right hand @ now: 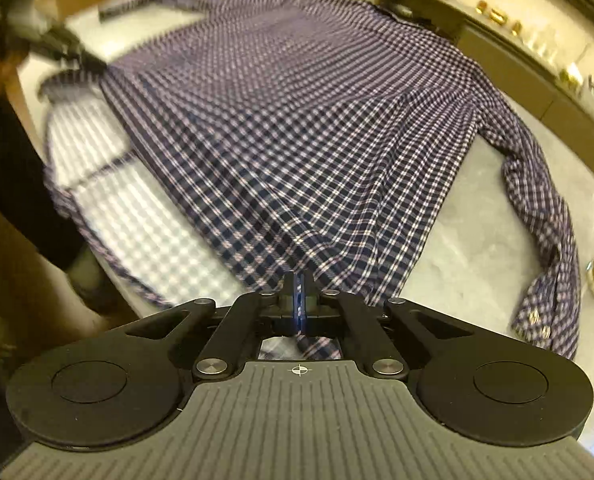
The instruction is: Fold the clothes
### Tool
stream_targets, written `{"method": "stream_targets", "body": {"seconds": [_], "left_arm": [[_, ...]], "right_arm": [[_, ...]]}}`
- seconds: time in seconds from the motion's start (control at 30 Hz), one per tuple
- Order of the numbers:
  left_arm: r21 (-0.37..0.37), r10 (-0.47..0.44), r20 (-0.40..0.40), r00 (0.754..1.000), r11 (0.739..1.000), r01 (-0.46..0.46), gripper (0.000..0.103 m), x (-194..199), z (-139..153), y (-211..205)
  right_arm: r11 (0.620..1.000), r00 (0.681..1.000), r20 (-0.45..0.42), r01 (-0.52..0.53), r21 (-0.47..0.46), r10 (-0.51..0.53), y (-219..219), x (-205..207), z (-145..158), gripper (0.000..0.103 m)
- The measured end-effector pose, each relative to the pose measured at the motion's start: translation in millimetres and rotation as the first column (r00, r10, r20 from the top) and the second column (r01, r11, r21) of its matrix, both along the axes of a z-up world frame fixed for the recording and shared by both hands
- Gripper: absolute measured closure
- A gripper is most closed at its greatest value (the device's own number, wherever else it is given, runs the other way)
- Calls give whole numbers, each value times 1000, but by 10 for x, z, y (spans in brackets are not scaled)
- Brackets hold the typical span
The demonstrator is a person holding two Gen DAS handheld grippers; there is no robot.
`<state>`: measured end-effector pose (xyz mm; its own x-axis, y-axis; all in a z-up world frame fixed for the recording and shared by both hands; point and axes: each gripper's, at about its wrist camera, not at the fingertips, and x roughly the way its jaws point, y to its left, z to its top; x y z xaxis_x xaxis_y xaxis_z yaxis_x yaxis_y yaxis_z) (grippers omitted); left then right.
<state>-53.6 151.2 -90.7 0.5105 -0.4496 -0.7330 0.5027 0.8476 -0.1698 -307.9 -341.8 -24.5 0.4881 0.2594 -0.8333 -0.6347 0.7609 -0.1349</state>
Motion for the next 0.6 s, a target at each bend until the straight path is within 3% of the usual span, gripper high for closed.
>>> {"method": "stream_targets", "body": {"seconds": [0.13,0.23,0.3,0.33,0.43,0.6], "left_arm": [[67,15,29,999,998,-17,100,-6,-27,-52],[92,34,37,999,995,-37,99,57,-88,-64],[109,46,42,998,993,-51,99,99,-129,-72],[117,52,44,998,991,-57,99,119,-149,-76],[142,71,52,996,987,-77,96,182,-211,-88],[180,101,79,992,977,-113,83,228,-270,-79]], "right_arm": [[996,999,25,26,-80,-24,-46,-106,24,103],[994,996,41,-71,-82,74,211,-163,-59,102],[975,987,65,-137,-173,150,476,-197,-195,94],[959,979,79,-167,-230,189,603,-208,-276,81],[938,971,87,-188,-291,222,726,-106,-438,78],[963,985,37,-159,-217,171,669,132,-353,84]]}}
